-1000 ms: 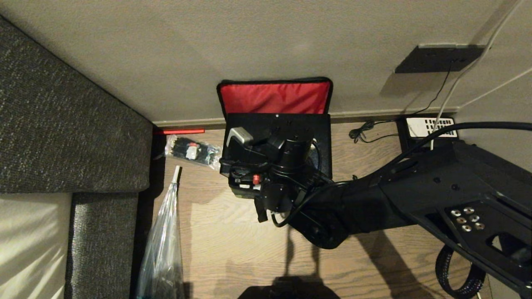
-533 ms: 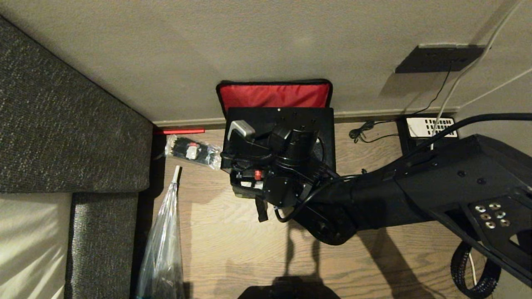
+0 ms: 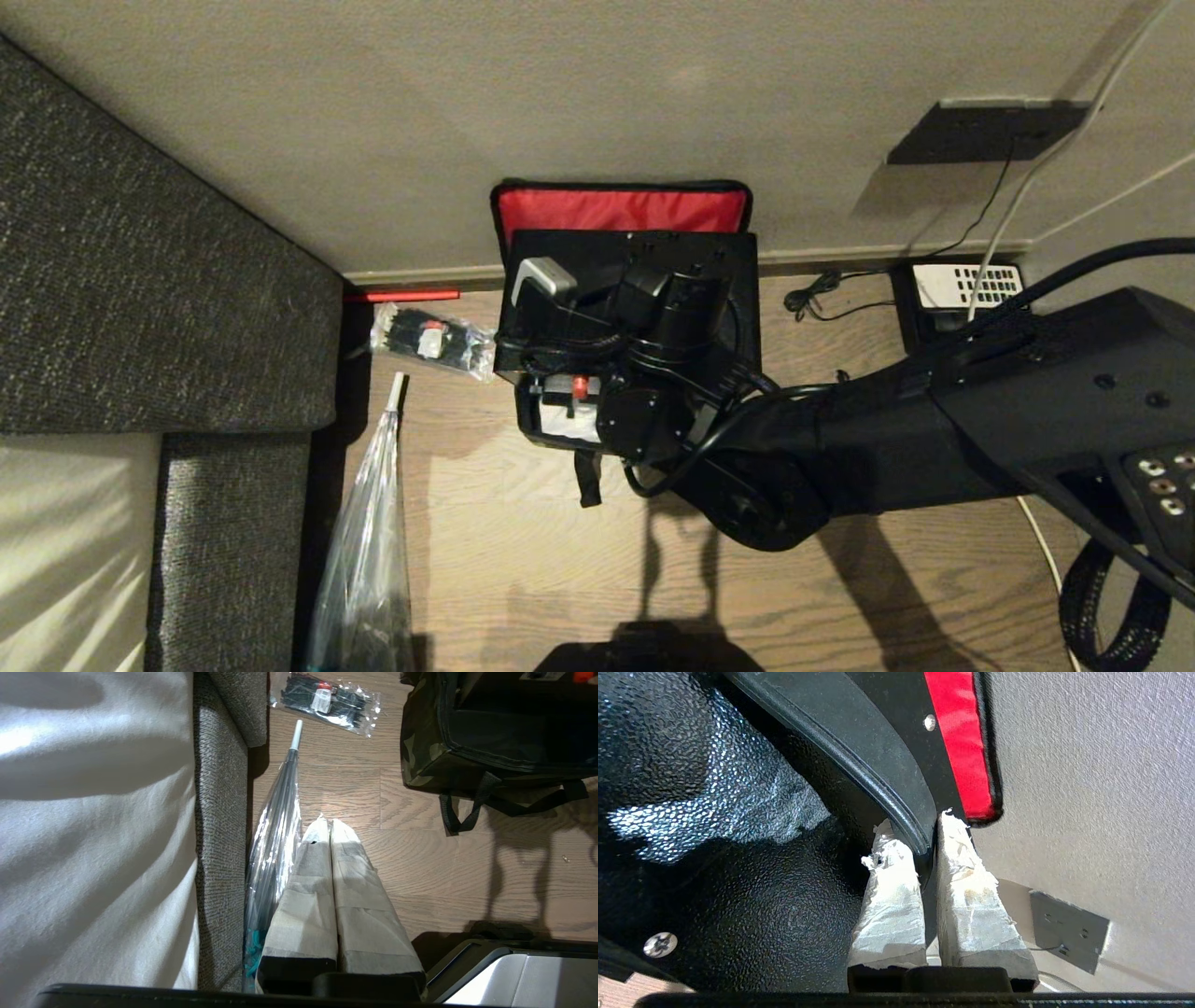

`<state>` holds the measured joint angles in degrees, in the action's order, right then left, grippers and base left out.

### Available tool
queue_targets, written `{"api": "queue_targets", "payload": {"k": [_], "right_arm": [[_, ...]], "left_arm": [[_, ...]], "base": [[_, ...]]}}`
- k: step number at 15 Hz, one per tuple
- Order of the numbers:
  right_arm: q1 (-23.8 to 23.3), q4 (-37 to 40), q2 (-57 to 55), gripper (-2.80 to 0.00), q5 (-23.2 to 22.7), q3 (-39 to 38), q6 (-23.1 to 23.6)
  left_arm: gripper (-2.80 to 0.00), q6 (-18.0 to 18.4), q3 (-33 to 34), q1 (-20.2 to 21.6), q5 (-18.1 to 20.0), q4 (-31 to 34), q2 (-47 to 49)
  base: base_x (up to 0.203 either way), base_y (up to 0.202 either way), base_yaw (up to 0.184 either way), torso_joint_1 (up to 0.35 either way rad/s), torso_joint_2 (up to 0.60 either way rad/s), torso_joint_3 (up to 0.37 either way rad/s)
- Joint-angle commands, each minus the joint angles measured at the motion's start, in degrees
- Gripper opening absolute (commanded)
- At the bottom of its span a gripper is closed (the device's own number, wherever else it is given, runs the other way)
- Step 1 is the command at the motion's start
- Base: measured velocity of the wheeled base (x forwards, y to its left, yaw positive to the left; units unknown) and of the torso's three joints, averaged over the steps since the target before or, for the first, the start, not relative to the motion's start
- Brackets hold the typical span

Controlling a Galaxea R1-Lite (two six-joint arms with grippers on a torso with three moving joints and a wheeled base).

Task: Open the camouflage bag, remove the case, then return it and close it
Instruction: Lift the black box

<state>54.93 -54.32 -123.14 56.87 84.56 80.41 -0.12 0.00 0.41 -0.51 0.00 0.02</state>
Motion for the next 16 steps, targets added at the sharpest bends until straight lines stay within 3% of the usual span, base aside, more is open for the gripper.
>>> {"api": "queue_targets", "payload": {"k": [1,16], "right_arm": [[0.00,-0.26,1.12,-2.80,0.73,-0.45,0.45],[-1.26,-0.79,5.85,-2.80,1.58,-6.90,2.52]], "left_arm": [[-2.80,-0.06,0.09,0.02,-0.02,0.00,-0.02],[-2.80,-0.06,0.09,0.02,-0.02,0.00,-0.02]], "base": [[0.000,0.000,0.000,0.000,0.00,0.000],[0.000,0.000,0.000,0.000,0.00,0.000]]}}
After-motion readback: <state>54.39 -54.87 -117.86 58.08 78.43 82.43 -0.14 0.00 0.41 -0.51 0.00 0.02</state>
